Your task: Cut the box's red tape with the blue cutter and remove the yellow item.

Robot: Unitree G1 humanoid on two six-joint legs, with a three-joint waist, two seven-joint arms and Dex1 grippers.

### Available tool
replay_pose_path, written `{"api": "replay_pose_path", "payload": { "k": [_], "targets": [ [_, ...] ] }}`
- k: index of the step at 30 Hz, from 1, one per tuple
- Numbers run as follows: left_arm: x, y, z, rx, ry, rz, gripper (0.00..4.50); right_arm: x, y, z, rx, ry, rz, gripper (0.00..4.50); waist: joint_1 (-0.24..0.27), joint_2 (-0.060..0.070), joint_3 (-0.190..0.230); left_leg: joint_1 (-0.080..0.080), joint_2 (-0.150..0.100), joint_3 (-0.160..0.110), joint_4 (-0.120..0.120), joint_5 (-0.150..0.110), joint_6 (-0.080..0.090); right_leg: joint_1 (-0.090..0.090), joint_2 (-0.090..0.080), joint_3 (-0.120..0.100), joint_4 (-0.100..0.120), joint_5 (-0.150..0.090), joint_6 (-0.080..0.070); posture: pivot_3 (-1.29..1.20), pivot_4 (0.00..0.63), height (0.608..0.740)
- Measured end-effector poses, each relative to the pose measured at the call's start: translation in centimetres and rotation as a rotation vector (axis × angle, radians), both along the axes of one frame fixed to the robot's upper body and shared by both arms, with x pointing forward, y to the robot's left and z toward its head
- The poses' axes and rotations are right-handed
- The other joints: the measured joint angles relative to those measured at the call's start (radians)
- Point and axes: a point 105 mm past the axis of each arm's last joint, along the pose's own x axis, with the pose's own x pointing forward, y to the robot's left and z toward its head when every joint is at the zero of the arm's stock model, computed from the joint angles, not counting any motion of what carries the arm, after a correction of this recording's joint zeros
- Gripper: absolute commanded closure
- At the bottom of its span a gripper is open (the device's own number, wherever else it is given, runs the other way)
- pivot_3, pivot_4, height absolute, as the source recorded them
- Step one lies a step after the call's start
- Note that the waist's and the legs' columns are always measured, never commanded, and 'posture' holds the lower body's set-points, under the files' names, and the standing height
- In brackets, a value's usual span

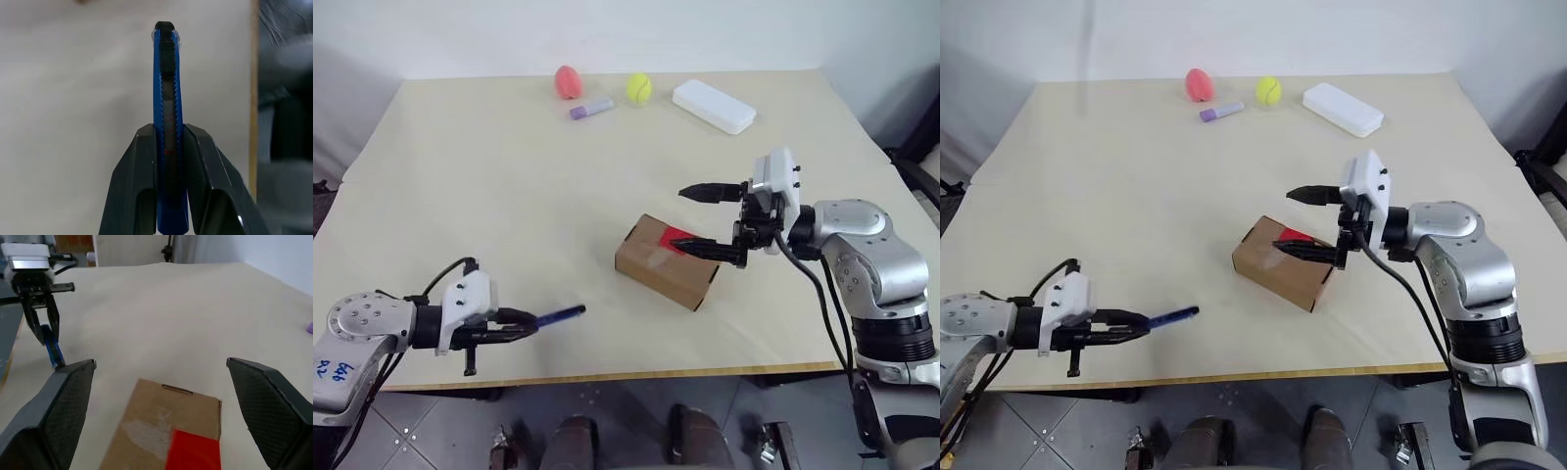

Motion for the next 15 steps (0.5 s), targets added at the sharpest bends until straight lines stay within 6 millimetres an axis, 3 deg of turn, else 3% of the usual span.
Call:
{"api": "replay_pose_path", "payload": {
  "k": [4,12,13,15],
  "targets": [
    [0.5,-0.6,-0.8,0.053,-0.014,-0.073,4.08,-0.9,1.3,-1.5,-0.059,0.052,0.018,1.24,0.0,0.0,0.0,0.0,0.0,0.001,0.0,0.0,0.0,-0.001,0.0,0.001,0.001,0.0,0.0,0.0,0.15,0.74],
    [1.3,-2.2,-1.9,0.048,-0.053,-0.105,4.08,-4.4,6.7,-5.0,-0.217,0.052,0.197,4.2,-0.004,0.0,0.0,0.0,0.0,0.005,0.0,0.0,0.0,-0.007,0.0,0.005,0.006,0.0,0.0,0.0,0.15,0.74],
    [1.3,-2.2,-1.9,0.05,-0.056,-0.107,4.08,-4.6,7.3,-5.6,-0.233,0.049,0.211,4.48,-0.003,0.0,0.0,0.0,0.0,0.005,0.0,0.0,0.0,-0.007,0.0,0.006,0.006,0.0,0.0,0.0,0.15,0.74],
    [1.3,-2.3,-1.9,0.053,-0.057,-0.103,4.08,-4.7,8.3,-6.5,-0.276,0.017,0.224,4.48,-0.003,0.0,0.0,0.0,0.0,0.006,0.001,0.0,0.0,-0.007,0.0,0.007,0.006,0.0,0.0,0.0,0.15,0.74]
  ]
}}
